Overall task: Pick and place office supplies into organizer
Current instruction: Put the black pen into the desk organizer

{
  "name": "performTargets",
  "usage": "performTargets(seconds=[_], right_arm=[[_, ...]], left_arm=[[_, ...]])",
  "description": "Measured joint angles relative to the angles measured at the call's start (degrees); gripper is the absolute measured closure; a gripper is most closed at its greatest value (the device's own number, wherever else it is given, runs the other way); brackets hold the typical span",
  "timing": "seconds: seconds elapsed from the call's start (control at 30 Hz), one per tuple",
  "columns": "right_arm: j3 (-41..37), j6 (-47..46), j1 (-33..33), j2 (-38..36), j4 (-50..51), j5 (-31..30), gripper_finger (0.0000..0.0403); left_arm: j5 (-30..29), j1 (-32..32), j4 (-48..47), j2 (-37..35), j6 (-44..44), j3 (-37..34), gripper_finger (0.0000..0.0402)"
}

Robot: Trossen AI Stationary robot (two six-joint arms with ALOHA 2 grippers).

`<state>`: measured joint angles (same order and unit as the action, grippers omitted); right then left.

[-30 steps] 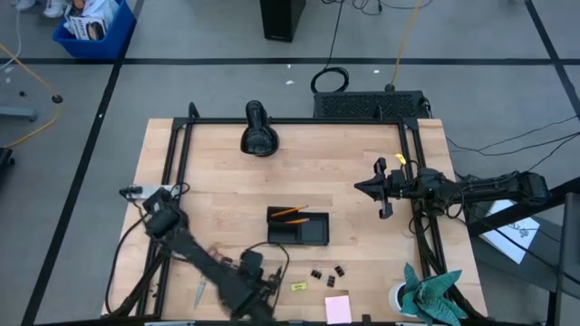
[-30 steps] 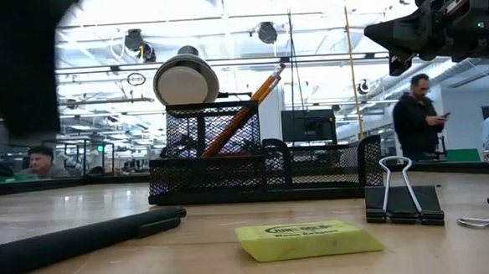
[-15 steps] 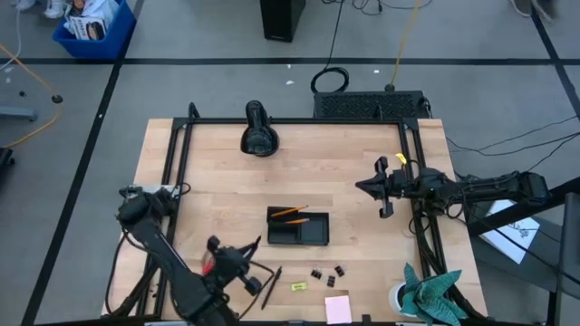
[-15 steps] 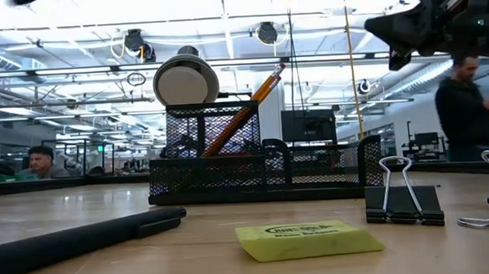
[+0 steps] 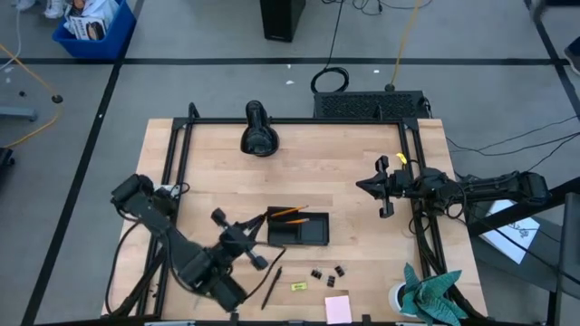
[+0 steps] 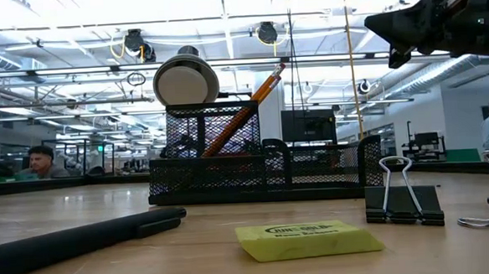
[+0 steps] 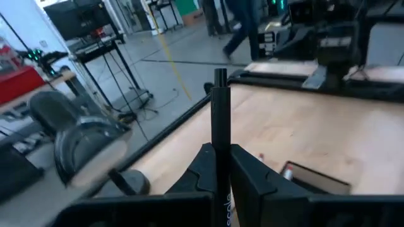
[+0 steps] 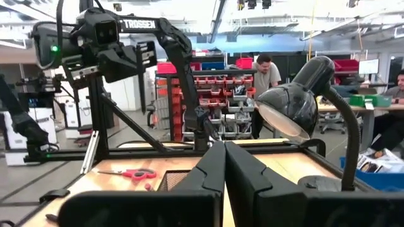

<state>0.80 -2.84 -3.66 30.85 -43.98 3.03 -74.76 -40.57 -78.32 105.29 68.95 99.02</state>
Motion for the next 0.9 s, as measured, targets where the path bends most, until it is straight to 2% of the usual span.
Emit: performTargets(seconds=[0.1,0.2,0.37,0.53,0.67,0.83,0.9], right_arm=[[0.0,-0.84,0.0,-0.02,-1.41,0.02,0.0399],[0.01,-0.95,0.0,-0.04,-2.27,0.02,0.0399],[0.0,-0.95,0.0,-0.02,-1.71,0.02,0.0399],[0.01,-0.98,0.0,-0.04,-1.23,0.04,0.0399],[0.01,-1.87,0.0,-0.04,-1.14,0.15,0.0399],[0.01,-3.4,0.0,-0.04,0.05,0.24,0.0399],[0.0,-3.55,0.0,-0.02,0.78,0.24,0.0399]], left_arm=[[4.83,3.25,9.95,-1.14,-14.88,0.0,0.0384],[11.71,6.76,24.41,-2.3,-32.31,0.01,0.0392],[27.03,11.98,49.23,-2.22,-62.57,0.04,0.0387],[43.61,15.61,69.12,-2.39,-80.97,-2.04,0.0371],[49.11,17.95,80.1,-2.18,-90.14,-5.73,0.0386],[49.78,22.02,81.4,-2.35,-90.9,-8.07,0.039],[52.7,23.78,81.38,-2.33,-90.22,-10.03,0.0381]])
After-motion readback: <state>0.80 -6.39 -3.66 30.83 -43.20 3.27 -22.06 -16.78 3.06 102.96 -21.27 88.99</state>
